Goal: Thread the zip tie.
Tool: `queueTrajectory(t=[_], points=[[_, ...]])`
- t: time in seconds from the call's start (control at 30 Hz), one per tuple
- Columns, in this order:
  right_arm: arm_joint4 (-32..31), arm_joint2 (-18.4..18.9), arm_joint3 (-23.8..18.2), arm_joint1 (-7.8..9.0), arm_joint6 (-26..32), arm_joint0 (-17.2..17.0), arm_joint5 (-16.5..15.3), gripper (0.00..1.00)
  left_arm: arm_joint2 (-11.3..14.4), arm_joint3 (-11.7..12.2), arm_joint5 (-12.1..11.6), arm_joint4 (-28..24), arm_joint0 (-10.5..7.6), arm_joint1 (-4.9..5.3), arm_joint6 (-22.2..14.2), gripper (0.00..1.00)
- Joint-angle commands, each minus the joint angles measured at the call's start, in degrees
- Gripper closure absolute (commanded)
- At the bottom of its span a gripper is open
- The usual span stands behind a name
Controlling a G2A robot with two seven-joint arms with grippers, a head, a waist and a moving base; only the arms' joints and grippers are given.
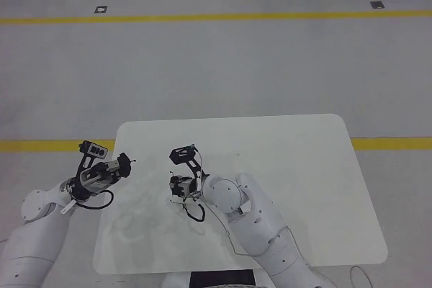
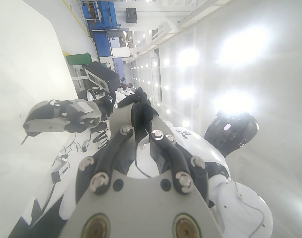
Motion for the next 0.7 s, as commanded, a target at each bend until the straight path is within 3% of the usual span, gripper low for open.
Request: queueTrajectory(t=[0.0, 0.1, 0.23, 0.37, 0.57, 0.67], points=[[0.03, 0.00, 0.00, 0.00, 0.00, 0.00, -0.02, 1.00, 0.00, 0.00, 0.00, 0.00, 0.00, 0.00, 0.00, 1.00], [1.16, 0.10, -1.08, 0.06, -3.47, -0.55, -0.58, 1.00, 0.00, 0.00, 0.00, 0.00, 0.00, 0.00, 0.00, 1.00], [2.77, 0.80, -5.58, 0.25, -16.01, -2.23, -1.99, 1.00, 1.16, 0.24, 0.00, 2.88, -0.08, -0.33, 3.89, 1.00], [3.64, -0.07, -6.70, 0.28, -25.07, -3.37, -3.48, 1.00, 1.17, 0.79, 0.00, 7.87, -0.48, -1.35, 7.55, 1.00], [4.77, -1.58, -5.11, 0.18, -30.50, -2.84, -4.85, 1.00, -0.08, 2.11, 0.00, 12.24, -0.86, -3.73, 9.72, 1.00], [4.77, -1.58, -5.11, 0.18, -30.50, -2.84, -4.85, 1.00, -0.70, 1.89, 0.00, 13.52, -0.99, -3.96, 10.49, 1.00]])
